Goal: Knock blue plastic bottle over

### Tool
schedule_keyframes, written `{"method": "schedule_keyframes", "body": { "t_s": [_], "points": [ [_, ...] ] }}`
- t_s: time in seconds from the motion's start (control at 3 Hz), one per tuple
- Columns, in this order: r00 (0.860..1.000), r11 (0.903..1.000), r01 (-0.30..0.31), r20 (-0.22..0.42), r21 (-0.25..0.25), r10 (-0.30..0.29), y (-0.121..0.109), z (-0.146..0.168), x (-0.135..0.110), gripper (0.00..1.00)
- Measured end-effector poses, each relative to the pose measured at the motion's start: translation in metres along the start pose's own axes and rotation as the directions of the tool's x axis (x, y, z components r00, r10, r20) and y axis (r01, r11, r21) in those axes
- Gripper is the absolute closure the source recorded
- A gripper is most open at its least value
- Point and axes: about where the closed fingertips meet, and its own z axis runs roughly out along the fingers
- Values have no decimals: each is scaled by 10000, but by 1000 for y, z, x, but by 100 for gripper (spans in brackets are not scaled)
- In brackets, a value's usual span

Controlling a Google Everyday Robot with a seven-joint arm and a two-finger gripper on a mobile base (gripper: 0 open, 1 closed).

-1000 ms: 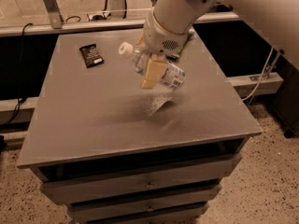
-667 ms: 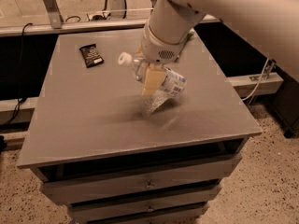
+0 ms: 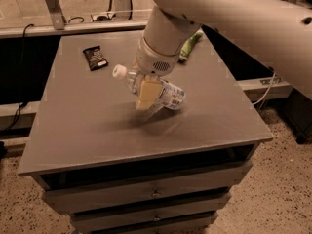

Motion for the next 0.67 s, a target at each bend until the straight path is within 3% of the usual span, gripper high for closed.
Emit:
{"method": "schedule_keyframes", "body": {
  "t_s": [0.67],
  "points": [
    [9964, 9994, -79, 836, -323, 106, 6, -5, -18, 15]
  ]
}}
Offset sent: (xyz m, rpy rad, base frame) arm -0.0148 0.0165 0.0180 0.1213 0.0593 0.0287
